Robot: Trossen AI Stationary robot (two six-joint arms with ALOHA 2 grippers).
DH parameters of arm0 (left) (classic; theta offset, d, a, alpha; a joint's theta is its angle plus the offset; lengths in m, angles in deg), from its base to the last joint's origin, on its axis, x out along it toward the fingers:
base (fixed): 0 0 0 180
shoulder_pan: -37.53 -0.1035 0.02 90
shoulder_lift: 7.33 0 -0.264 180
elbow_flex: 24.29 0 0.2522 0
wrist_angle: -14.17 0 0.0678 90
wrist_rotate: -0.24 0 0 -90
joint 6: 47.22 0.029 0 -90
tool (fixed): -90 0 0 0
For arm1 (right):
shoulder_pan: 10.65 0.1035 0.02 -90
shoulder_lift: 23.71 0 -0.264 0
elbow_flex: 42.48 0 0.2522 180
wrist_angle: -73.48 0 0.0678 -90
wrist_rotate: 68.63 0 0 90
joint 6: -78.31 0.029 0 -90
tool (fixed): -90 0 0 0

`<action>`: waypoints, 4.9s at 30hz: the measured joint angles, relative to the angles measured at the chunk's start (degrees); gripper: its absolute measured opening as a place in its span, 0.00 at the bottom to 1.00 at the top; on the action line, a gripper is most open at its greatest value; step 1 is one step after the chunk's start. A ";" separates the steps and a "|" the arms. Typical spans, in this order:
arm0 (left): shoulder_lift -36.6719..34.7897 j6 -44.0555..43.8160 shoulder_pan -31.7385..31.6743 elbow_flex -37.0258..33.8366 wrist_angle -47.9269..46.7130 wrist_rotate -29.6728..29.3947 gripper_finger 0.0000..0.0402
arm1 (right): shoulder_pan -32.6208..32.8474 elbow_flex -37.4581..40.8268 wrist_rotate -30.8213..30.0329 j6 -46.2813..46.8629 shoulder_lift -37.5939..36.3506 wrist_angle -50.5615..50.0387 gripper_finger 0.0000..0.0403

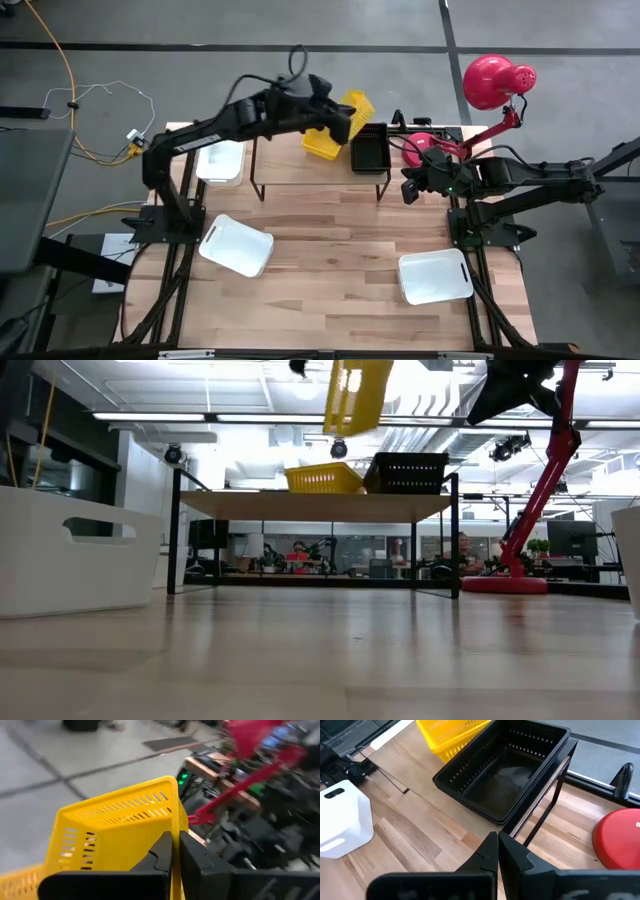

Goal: Stack baskets on shelf by color
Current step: Stack the yellow bin into the yellow bin on the shelf, then put the bottom right white bin on the shelf

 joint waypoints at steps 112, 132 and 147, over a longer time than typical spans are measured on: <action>-7.60 27.47 5.47 -8.28 -12.03 13.19 0.43 | 0.15 0.00 3.20 -2.57 -0.41 -0.14 0.00; -38.42 2.32 18.88 -58.38 42.85 -5.88 0.36 | 0.17 0.00 2.54 -9.63 -9.89 3.53 0.00; -39.25 0.22 19.29 -58.66 41.61 -5.92 0.36 | 0.17 0.00 2.36 -10.59 -9.38 6.01 0.00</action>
